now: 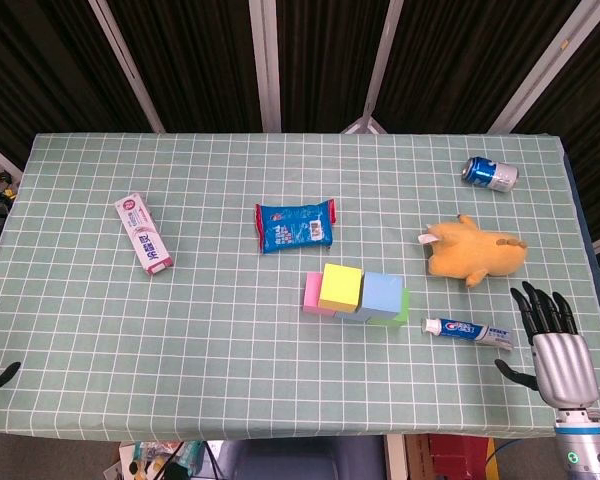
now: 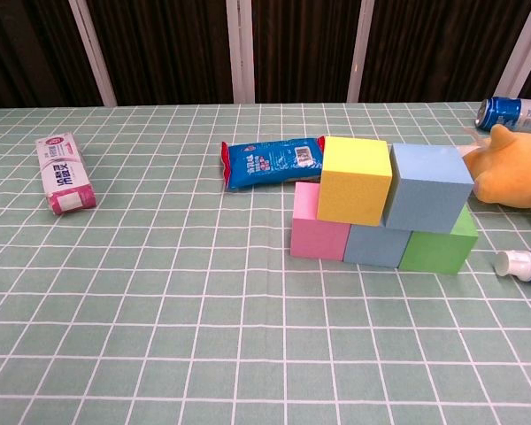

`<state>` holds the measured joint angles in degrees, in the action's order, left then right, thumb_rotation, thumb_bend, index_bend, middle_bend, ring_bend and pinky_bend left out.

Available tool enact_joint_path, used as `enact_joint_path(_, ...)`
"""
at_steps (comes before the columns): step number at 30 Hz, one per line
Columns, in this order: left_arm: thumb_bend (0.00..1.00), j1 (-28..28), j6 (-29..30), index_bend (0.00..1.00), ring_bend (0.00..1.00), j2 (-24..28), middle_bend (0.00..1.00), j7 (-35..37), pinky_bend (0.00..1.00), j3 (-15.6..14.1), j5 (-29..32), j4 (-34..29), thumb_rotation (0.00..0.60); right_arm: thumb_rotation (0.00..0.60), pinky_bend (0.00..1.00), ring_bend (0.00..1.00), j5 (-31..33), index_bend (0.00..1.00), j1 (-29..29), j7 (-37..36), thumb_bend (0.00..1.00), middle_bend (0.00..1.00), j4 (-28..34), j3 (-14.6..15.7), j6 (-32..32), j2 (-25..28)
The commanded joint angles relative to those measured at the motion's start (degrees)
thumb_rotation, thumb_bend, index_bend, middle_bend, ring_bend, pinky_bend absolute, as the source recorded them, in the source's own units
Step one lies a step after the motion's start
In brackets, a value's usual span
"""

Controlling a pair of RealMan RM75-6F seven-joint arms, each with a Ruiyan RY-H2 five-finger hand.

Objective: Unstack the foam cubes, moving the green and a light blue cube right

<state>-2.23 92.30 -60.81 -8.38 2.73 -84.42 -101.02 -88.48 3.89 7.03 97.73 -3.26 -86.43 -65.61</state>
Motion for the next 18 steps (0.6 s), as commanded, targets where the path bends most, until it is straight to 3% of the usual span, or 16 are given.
enact_joint_path(1, 0.1, -0.1, 0.0, 0.19, 0.0, 0.0, 0.0, 0.0, 0.0, -0.2, -0.2, -0.1, 0.6, 0.6, 0.0, 0.07, -0.1, 0.0, 0.1, -2.8, 0.11, 0.01, 0.8, 0.3, 0.7, 0.5)
enact_joint_path(13, 0.1, -0.2, -0.1, 0.19, 0.0, -0.3, 0.0, -0.8, 0.0, -0.7, -0.8, -0.7, 0.6, 0.6, 0.0, 0.07, 1.6, 0.0, 0.5, -7.7, 0.11, 0.01, 1.2, -0.1, 1.8, -0.3)
enact_joint_path(18, 0.1, 0.1, -0.9, 0.19, 0.0, -0.4, 0.0, -1.9, 0.0, -0.9, -0.5, -0.9, 0.6, 0.6, 0.0, 0.06, 4.2, 0.01, 2.3, -9.7, 0.11, 0.01, 2.5, -0.6, 6.0, -2.5)
